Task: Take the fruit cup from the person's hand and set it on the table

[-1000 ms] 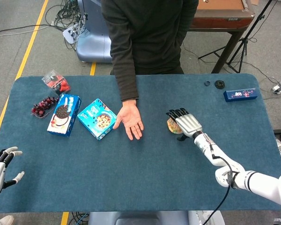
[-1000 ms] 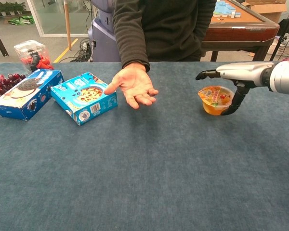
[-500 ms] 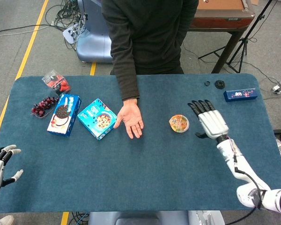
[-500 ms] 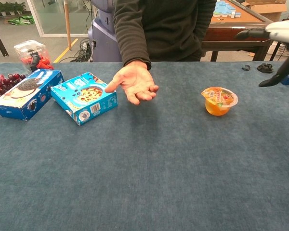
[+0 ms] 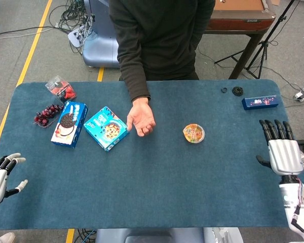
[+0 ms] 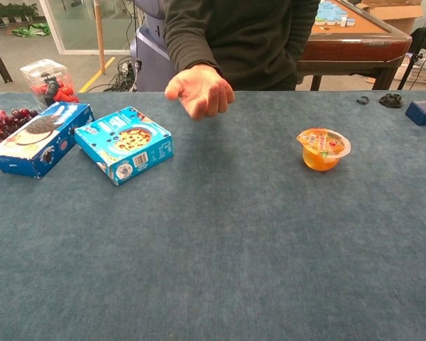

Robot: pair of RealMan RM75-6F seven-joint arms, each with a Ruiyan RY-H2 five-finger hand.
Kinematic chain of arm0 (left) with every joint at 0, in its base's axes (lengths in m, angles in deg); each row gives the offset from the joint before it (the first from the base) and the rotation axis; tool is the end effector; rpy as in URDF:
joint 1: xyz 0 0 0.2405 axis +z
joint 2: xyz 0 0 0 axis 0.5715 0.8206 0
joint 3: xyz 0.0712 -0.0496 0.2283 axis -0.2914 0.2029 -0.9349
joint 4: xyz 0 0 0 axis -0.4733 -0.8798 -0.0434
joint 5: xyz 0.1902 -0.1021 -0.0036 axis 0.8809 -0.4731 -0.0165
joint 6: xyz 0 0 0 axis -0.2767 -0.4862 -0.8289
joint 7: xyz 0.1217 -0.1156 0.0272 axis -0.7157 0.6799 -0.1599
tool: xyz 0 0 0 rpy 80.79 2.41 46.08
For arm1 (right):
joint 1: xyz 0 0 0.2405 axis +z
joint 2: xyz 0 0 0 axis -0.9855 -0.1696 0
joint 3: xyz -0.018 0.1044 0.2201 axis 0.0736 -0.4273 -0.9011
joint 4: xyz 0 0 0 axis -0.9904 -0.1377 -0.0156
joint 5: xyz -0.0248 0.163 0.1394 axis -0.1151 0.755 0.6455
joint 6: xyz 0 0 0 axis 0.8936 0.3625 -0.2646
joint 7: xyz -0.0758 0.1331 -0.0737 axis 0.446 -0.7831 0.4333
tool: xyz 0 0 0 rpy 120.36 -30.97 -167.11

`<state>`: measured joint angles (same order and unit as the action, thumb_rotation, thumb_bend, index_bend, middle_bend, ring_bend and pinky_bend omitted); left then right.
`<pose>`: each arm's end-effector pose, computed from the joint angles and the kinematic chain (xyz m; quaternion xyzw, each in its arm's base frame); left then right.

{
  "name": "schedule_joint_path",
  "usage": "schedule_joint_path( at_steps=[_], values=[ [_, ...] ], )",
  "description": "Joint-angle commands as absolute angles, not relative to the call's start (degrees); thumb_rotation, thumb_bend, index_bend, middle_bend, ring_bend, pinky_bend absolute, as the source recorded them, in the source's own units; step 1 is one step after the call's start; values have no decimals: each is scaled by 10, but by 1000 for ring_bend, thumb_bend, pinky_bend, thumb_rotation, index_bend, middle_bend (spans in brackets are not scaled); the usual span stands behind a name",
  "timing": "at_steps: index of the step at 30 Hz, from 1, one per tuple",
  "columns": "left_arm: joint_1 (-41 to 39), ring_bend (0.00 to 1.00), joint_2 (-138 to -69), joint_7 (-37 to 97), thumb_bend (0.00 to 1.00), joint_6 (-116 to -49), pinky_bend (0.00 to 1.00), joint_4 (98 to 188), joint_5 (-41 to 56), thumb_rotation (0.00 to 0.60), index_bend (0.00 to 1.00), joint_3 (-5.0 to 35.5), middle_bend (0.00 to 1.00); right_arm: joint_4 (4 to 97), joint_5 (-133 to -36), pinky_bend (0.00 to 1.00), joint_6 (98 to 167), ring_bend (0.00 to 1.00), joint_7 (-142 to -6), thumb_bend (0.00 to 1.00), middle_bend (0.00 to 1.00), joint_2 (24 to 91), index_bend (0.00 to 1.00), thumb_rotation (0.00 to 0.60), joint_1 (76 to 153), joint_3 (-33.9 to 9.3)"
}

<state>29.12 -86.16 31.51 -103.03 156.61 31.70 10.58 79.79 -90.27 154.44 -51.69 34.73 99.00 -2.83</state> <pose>-0.3198 0.2157 0.1552 -0.5996 -0.3649 -0.3757 0.6051 -0.2626 -0.2595 0.1593 0.6087 -0.3337 0.3195 0.6450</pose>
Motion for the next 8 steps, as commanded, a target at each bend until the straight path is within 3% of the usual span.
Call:
schedule_joint_path(
  at_steps=[1,8],
  values=[
    [291,193,-861,314,200,-1031,253,1567,318,600,312,106,219,791,-935,0,1580,0,-530,116,103,358,0,600,951,-12],
    [292,193,-858,309,200,-1036,253,1573,318,600,312,107,218,775,-955,0,1592,0,-554,116,103,371,0,600,921,-13]
  ],
)
